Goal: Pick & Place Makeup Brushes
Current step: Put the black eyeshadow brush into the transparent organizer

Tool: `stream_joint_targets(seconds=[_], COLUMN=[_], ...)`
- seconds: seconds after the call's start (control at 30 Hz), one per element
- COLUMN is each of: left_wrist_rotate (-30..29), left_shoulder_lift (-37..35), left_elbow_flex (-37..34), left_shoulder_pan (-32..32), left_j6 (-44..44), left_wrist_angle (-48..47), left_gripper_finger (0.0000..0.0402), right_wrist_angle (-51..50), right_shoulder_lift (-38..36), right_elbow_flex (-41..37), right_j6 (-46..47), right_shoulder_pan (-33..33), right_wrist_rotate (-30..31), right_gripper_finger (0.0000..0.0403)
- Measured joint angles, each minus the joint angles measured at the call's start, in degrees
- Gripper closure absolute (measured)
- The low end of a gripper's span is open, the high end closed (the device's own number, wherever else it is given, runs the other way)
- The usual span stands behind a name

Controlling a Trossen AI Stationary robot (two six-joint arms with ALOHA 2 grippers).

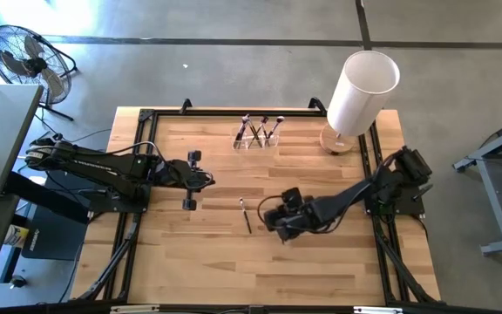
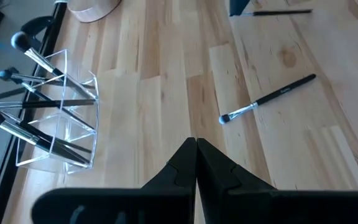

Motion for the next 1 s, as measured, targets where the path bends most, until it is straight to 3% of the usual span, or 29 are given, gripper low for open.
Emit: stream_joint_targets(seconds=[0.13,0.37,0.77,0.9,1.0], left_wrist_rotate=[-0.1,-2.8,-3.3,-4.1,-4.6], left_shoulder_lift=[0.0,0.4,5.2,6.3,7.2], left_elbow_flex=[0.0,0.0,0.1,0.0,0.0], left_shoulder_pan=[0.0,1.5,13.4,13.5,13.5], left_j6=[0.0,-2.3,-11.9,-15.7,-18.7], left_wrist_angle=[0.0,3.2,12.2,12.4,12.0], left_gripper_finger=[0.0401,0.0401,0.0401,0.0401,0.0401], right_wrist_angle=[6.1,15.1,41.0,45.1,42.9], right_shoulder_lift=[0.0,-1.8,-7.2,-7.2,-7.2], right_elbow_flex=[0.0,0.1,0.2,0.2,0.1], right_j6=[-11.2,-31.6,-72.4,-82.4,-84.6], right_shoulder_pan=[-4.2,-15.0,-40.4,-45.0,-47.6], right_wrist_rotate=[2.6,0.1,-21.2,-21.4,-19.3], right_gripper_finger=[0.0402,0.0402,0.0402,0.0403,0.0403])
